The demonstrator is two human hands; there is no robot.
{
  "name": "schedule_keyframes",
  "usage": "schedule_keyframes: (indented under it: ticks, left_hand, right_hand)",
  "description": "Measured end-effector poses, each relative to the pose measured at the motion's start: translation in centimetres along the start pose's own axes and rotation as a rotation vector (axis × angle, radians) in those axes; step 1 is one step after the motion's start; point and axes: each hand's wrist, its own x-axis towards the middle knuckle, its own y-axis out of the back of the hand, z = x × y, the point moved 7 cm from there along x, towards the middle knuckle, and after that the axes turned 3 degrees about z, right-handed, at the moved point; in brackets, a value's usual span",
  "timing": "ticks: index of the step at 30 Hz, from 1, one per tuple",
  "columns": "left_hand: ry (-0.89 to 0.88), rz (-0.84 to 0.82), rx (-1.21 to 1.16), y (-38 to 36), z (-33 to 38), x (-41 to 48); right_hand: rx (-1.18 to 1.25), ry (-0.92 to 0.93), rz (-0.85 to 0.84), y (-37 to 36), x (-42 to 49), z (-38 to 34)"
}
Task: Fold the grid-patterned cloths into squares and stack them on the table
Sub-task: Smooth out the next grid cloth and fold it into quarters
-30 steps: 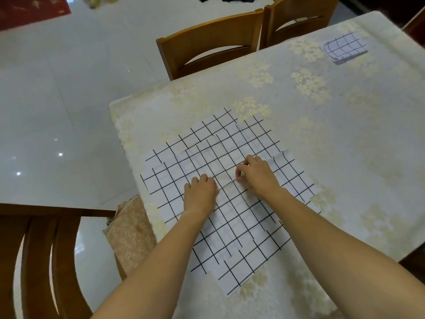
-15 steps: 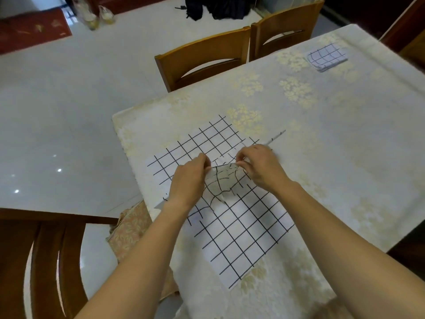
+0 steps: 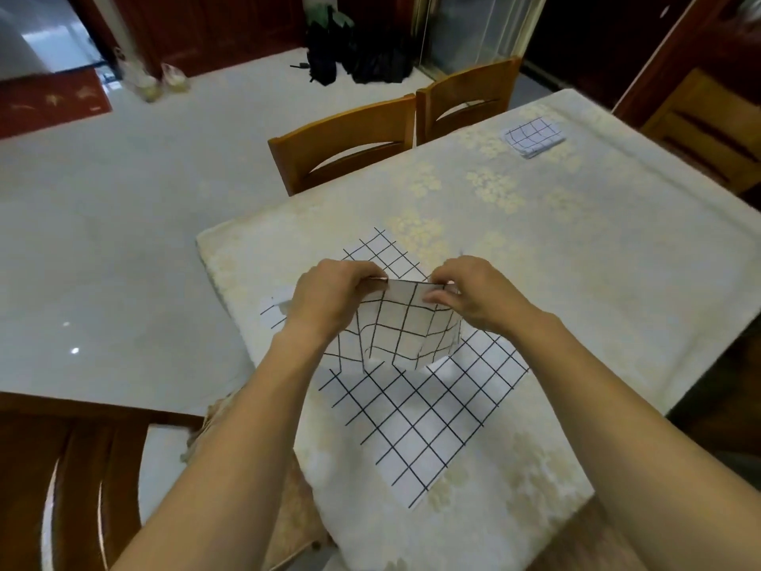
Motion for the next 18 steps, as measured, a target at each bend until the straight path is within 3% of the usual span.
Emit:
schedule_keyframes:
  ticks: [7,11,14,18]
  left_hand:
    - [-0.028,-0.149,0.05,0.2,-1.5,0.6]
    - [-0.044,-0.028,0.184,0.5,-1.3,2.0]
    - [-0.031,0.008,-0.083,0.5,1.1,1.5]
    - [0.009,-0.332,-0.517,-1.9,5.2,-1.3]
  right_hand:
    - [0.108,-0.218,-0.06,0.9,-2.9,1.5]
    - [0.24,-0.252,-0.018,1.6,-4.0,0.9]
    - [0.389,-0.286,0.064,2.1,-4.0,0.4]
    - [0.572,-0.352,0.175,2.5,-3.9,0.1]
